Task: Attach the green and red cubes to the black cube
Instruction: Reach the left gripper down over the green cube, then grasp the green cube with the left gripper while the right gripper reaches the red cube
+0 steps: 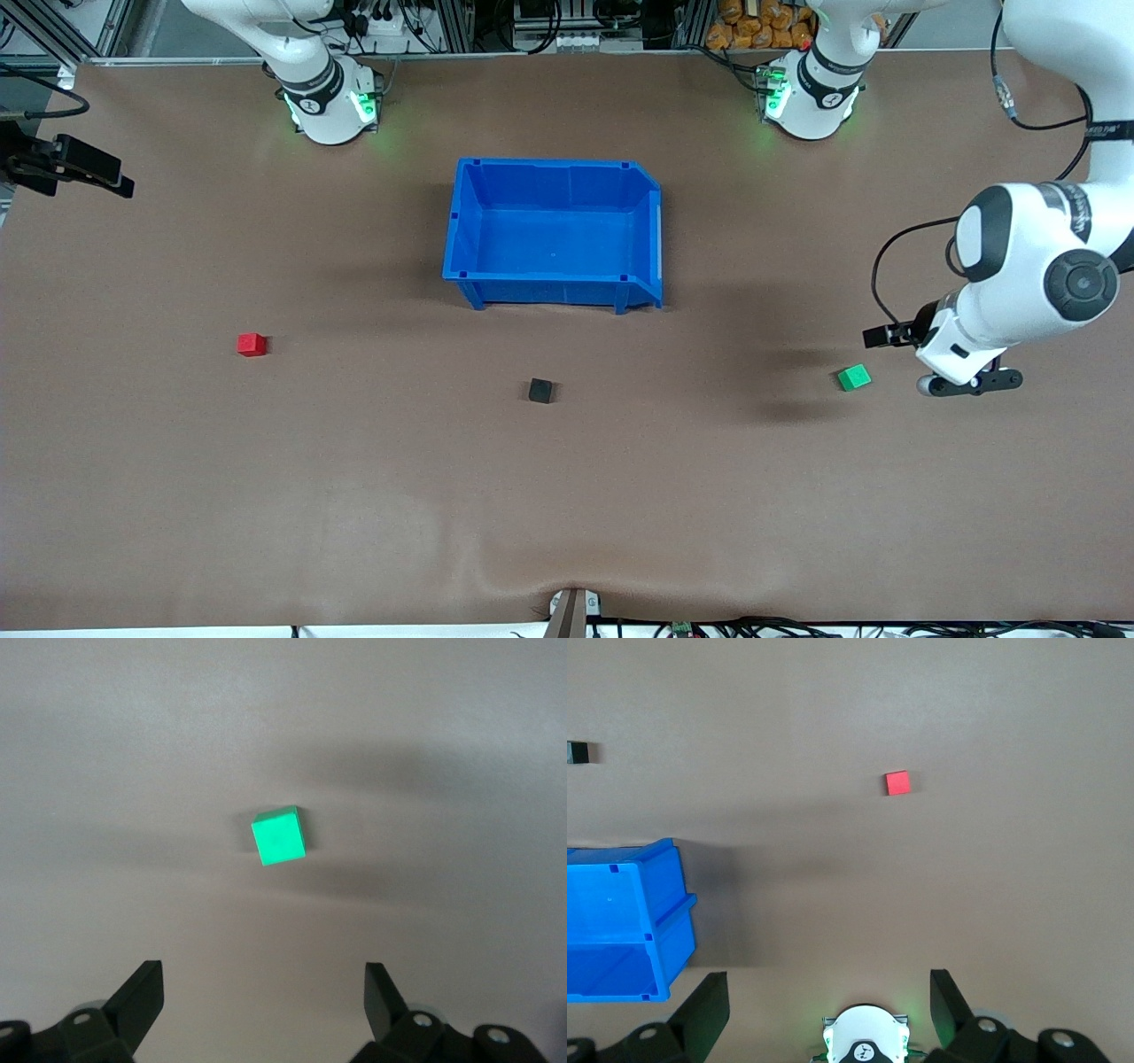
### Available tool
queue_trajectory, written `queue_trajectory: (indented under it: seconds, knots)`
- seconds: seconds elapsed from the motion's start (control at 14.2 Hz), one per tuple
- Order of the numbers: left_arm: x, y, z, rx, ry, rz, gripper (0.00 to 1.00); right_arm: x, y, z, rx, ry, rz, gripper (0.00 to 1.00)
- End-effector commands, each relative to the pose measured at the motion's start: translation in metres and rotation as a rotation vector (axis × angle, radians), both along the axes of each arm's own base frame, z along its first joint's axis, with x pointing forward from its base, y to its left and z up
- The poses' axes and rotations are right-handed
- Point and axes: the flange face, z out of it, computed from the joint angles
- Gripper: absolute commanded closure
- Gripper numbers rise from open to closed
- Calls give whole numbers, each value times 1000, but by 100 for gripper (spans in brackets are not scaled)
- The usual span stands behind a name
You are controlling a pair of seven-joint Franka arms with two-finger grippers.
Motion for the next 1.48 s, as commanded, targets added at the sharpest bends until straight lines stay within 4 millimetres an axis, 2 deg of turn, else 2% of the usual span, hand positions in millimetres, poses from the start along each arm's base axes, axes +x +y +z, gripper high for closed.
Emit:
queue_trajectory:
  seconds: [0.0, 0.07, 0.21, 0.35, 0.42, 0.63, 0.7, 0.77, 0.91, 0.99, 1.06, 1.13, 1.2, 1.27, 1.34, 1.41]
  knots:
    - [5, 2, -12, 9, -5, 70, 0, 0, 1, 5, 3, 0, -8, 0]
    - [7, 3, -19, 9, -12, 80, 0, 0, 2, 5, 3, 0, -9, 0]
    - [10, 18, -46, 4, -14, 106, 0, 2, 6, 5, -7, -10, 10, 0]
    - [14, 22, -62, 4, -28, 140, 0, 4, 21, 5, -59, -17, 39, 0]
    - [15, 22, -65, 7, -34, 178, 7, 7, 22, 3, -63, -26, 40, 0]
    - [18, 13, -80, 14, -42, 268, 13, 24, 4, -20, -47, -10, 3, 0]
    - [19, 12, -89, 14, -36, 269, 13, 36, -10, -32, -40, -22, -23, 0]
    - [21, 12, -94, 11, -49, 270, 14, 51, -15, -50, -39, -25, -31, 0]
    - [22, 14, -110, 6, -56, 272, 15, 82, -14, -99, -57, -7, -22, 0]
    - [22, 13, -112, 5, -61, 270, 17, 92, -15, -115, -58, -6, -21, 0]
    - [23, 13, -114, 5, -59, 270, 17, 99, -15, -136, -52, 21, -9, 0]
    - [22, 12, -117, 4, -56, 271, 18, 105, -23, -156, -39, 50, -23, 0]
    - [22, 12, -118, 4, -55, 271, 20, 107, -40, -166, -35, 64, -49, 0]
    - [22, 12, -119, 5, -56, 270, 24, 115, -34, -197, -38, 113, -53, 0]
    - [23, 11, -120, 4, -56, 270, 29, 119, -34, -220, -42, 150, -35, 0]
    - [23, 11, -121, 4, -56, 269, 31, 117, -38, -230, -31, 173, -43, 0]
